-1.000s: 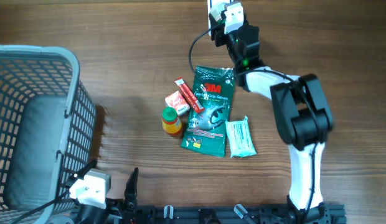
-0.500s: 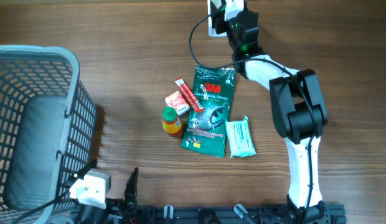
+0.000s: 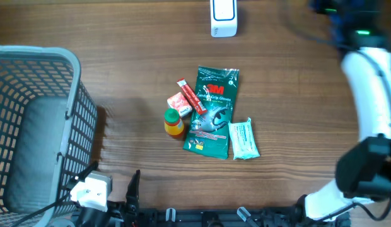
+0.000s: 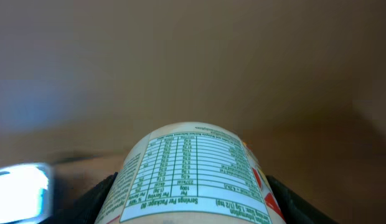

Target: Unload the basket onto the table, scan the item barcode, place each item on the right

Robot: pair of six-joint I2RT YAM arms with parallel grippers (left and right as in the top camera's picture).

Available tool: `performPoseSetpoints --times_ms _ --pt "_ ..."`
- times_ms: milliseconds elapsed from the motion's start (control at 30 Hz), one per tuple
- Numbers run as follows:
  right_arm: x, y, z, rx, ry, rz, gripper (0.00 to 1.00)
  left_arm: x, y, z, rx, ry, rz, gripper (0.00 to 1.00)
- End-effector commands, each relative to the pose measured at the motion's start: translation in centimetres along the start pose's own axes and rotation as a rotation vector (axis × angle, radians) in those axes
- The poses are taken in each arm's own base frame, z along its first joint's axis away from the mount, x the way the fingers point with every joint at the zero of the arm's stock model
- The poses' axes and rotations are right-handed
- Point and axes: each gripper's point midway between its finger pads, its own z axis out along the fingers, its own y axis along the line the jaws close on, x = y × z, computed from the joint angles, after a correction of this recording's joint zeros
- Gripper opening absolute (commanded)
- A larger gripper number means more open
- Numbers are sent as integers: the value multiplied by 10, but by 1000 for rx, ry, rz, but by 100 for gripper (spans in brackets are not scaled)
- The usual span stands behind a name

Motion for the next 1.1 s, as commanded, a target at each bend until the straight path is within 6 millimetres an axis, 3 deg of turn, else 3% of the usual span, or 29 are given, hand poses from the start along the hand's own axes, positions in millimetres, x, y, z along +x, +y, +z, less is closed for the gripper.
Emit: performPoseSetpoints --times_ms 0,33,67,167,333,400,500,633,667,700,733,833,900,933,1067 --pt "62 -131 3 246 191 208 53 -2 -2 -2 10 -14 1 100" --pt "88 -171 -2 314 262 255 53 -2 -2 -2 10 -14 1 100" --pt "109 -198 -7 360 319 293 53 -2 -2 -2 10 -14 1 100" --pt "159 -251 -17 455 430 406 53 -2 -2 -2 10 -14 1 100" --pt "233 -303 -22 538 567 559 56 -2 -2 -2 10 -14 1 100" --pt "262 -314 -23 556 626 594 56 -2 -2 -2 10 -14 1 100" --pt "287 -324 -25 573 671 628 56 -2 -2 -2 10 -14 1 100" --pt "291 -340 -34 615 666 637 65 -2 -2 -2 10 -14 1 100" --pt "292 -343 -36 620 665 643 73 -2 -2 -2 10 -14 1 100" --pt "293 -346 -39 626 666 650 90 -2 -2 -2 10 -14 1 100" --pt "293 -350 -45 635 667 661 100 -2 -2 -2 10 -14 1 100" --pt "277 -364 -66 668 622 684 100 -2 -2 -2 10 -14 1 100" --pt "250 -372 -84 706 534 733 100 -2 -2 -2 10 -14 1 100" --pt "223 -372 -96 711 453 772 100 -2 -2 -2 10 -14 1 100" --pt "134 -351 -133 674 206 832 100 -2 -2 -2 10 -14 1 100"
